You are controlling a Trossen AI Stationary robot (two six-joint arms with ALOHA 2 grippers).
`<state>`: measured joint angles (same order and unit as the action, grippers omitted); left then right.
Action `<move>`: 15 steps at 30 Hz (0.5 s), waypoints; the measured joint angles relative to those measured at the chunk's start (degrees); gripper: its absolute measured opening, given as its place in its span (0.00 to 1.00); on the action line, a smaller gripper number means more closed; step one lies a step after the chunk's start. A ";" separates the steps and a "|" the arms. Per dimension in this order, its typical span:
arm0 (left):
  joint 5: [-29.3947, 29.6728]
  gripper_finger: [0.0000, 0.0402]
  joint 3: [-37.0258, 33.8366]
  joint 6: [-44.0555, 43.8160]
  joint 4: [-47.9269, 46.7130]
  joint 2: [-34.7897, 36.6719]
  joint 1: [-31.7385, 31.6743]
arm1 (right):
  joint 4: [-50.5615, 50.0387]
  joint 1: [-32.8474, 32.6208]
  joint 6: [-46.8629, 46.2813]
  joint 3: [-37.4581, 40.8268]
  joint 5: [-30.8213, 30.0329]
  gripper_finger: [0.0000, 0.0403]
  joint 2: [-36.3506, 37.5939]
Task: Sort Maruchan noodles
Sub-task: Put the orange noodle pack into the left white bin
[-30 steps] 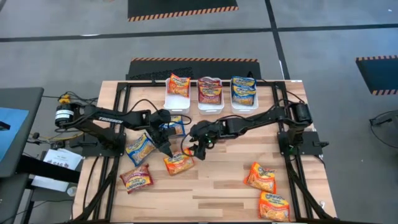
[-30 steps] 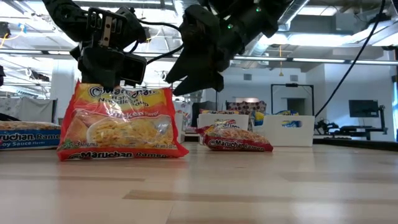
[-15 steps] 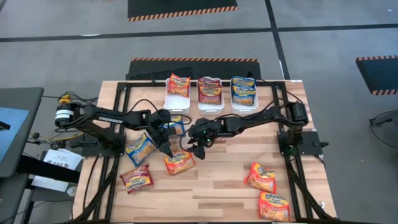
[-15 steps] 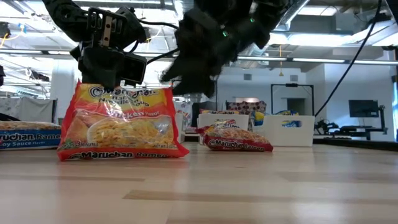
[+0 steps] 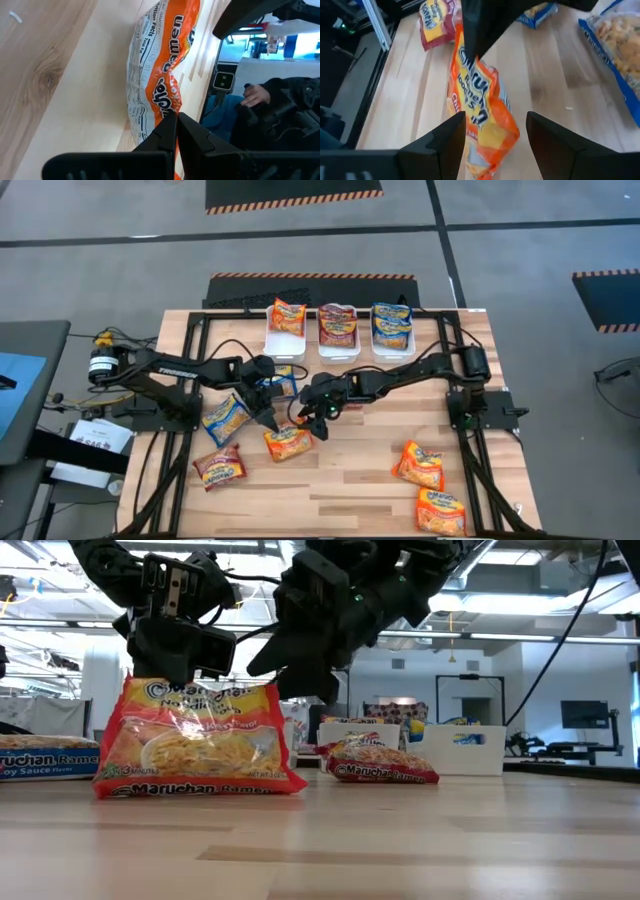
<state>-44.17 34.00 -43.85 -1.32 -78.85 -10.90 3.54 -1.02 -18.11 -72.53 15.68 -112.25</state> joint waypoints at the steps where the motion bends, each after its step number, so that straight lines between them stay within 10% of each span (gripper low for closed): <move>1: 0.07 0.00 0.00 0.01 0.17 0.00 0.00 | 1.02 0.02 -0.12 -0.10 -0.33 0.58 -0.84; 15: 1.32 0.00 0.02 -0.17 1.40 0.00 -0.01 | 1.18 -0.96 -4.88 -0.05 2.30 0.52 -3.29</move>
<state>-42.85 34.02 -44.02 0.08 -78.85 -10.91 4.71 -1.98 -22.99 -72.58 17.97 -115.54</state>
